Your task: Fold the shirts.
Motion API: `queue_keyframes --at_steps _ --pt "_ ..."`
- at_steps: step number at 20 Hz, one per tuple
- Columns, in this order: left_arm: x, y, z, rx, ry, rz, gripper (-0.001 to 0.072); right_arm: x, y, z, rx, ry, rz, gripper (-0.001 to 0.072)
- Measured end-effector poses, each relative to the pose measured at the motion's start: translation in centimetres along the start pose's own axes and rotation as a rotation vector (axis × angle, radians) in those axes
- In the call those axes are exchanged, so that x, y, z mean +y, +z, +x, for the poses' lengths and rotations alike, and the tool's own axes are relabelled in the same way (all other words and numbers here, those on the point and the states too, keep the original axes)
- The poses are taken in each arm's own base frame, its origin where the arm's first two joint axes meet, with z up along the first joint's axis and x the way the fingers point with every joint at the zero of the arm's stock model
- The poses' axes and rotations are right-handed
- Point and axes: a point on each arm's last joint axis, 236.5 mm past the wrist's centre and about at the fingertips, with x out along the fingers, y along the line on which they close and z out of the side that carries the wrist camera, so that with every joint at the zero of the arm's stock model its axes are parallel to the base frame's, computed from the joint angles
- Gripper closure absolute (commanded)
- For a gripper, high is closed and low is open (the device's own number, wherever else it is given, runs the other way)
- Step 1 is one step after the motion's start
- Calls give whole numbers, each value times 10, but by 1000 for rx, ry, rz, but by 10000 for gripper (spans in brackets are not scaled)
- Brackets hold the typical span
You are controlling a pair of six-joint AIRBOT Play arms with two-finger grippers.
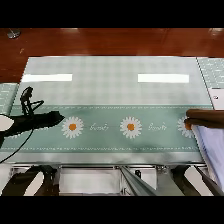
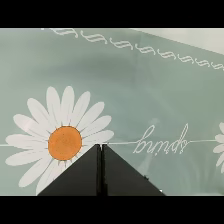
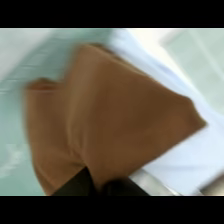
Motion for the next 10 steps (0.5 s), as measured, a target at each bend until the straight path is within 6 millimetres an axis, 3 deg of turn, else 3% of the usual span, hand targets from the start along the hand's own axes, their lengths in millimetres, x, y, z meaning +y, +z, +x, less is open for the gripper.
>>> queue_keyframes --at_steps 1,3,5,8,10 --pt "0 0 0 -1 0 0 680 -21 -11 6 20 -49 48 589" --pt "0 1 0 -3 0 0 680 -56 -33 16 67 -137 152 105" --pt "0 1 0 -3 0 0 680 -77 -50 25 108 -189 233 80" --pt "0 5 0 -21 3 6 680 -84 -43 35 70 -183 276 101" --pt "-5 27 -9 -82 3 29 680 -79 -18 34 -21 -138 277 272"
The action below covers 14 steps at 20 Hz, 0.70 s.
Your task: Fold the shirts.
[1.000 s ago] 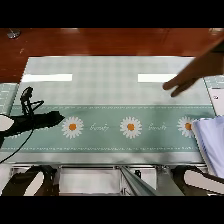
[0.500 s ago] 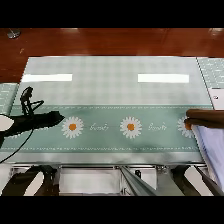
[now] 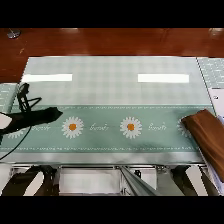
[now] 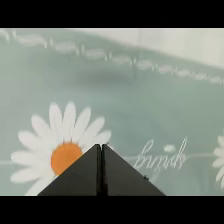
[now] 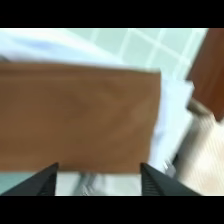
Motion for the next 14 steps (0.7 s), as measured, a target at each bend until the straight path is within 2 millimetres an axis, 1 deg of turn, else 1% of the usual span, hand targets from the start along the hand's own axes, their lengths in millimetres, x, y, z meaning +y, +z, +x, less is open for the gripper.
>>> queue_keyframes --at_steps 1,2,3,4,5,6,7,8,9,10,11,12,13,14 --pt "-6 18 -7 -39 -4 17 680 12 16 -5 -55 53 -1 542" --pt "-16 42 -18 -88 -12 41 681 33 36 -14 -124 138 -8 690" --pt "-29 69 -31 -137 -23 71 681 63 55 -27 -188 250 -34 690" --pt "-44 95 -45 -182 -39 105 681 99 69 -43 -241 368 -85 690" --pt "-62 119 -59 -214 -57 141 681 141 78 -63 -291 500 -153 690" --pt "-83 143 -73 -244 -81 186 681 182 77 -81 -316 610 -235 690" --pt "-105 162 -84 -257 -106 229 681 225 67 -99 -326 714 -335 690" --pt "-122 171 -89 -249 -122 272 681 262 50 -109 -316 784 -437 691" --pt "-137 179 -90 -242 -131 312 681 298 24 -114 -293 832 -555 691" --pt "-145 176 -84 -203 -126 340 681 327 -3 -110 -265 842 -664 691" --pt "-149 171 -74 -162 -108 361 681 352 -35 -97 -227 818 -780 691" --pt "-147 160 -61 -111 -82 376 681 369 -63 -80 -197 777 -877 690" --pt "-141 146 -44 -55 -47 386 681 382 -90 -55 -162 713 -959 690" --pt "-130 132 -27 -4 -3 391 681 388 -112 -31 -131 647 -1019 690"
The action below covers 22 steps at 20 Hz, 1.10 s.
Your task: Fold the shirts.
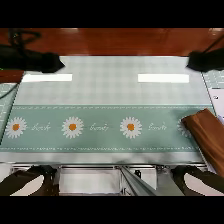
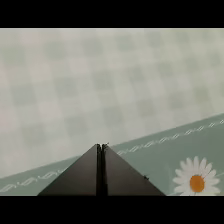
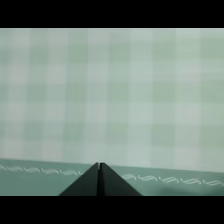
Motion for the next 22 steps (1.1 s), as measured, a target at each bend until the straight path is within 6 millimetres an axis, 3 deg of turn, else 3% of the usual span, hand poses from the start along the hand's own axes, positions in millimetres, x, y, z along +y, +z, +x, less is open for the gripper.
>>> queue_keyframes --at_steps 3,6,11,22 --pt "37 -51 42 144 128 -18 680 5 -46 67 161 -94 -52 690" --pt "66 -74 57 203 203 -45 679 -2 -72 98 241 -156 -47 690" --pt "89 -93 58 263 254 -57 679 -8 -85 111 276 -193 -47 690" --pt "94 -99 58 285 267 -56 680 -9 -87 114 284 -202 -44 690"
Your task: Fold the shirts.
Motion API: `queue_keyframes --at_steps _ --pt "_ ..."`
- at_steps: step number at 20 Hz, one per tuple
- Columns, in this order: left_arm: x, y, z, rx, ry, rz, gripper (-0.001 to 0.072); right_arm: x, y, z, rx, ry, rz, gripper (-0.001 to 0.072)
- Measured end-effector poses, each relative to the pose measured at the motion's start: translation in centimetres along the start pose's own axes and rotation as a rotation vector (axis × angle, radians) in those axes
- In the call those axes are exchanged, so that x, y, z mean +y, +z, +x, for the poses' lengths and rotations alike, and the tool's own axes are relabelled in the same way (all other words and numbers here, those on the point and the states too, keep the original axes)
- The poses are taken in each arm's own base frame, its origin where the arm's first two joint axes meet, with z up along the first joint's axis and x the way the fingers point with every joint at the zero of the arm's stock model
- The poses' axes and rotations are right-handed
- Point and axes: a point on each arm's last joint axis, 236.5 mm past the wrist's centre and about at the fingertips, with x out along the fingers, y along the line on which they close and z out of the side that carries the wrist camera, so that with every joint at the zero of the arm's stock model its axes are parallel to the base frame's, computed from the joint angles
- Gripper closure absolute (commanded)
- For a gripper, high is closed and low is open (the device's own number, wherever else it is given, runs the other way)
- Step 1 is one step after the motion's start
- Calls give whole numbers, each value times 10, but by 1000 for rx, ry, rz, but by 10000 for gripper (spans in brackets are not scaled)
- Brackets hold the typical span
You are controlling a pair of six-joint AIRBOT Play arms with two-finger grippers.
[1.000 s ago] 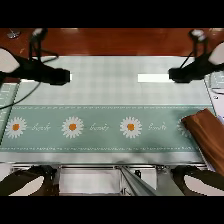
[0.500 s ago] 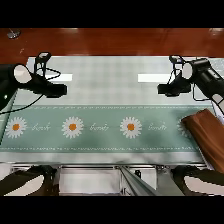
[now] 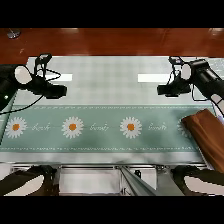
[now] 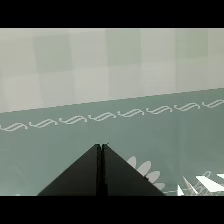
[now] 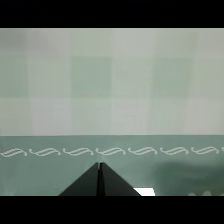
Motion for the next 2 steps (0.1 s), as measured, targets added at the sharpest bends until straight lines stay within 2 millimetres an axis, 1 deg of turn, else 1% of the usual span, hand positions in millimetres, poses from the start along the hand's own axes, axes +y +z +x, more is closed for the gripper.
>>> queue_keyframes --at_steps 2 --pt "0 0 0 0 0 1 680 0 0 0 0 0 0 690"
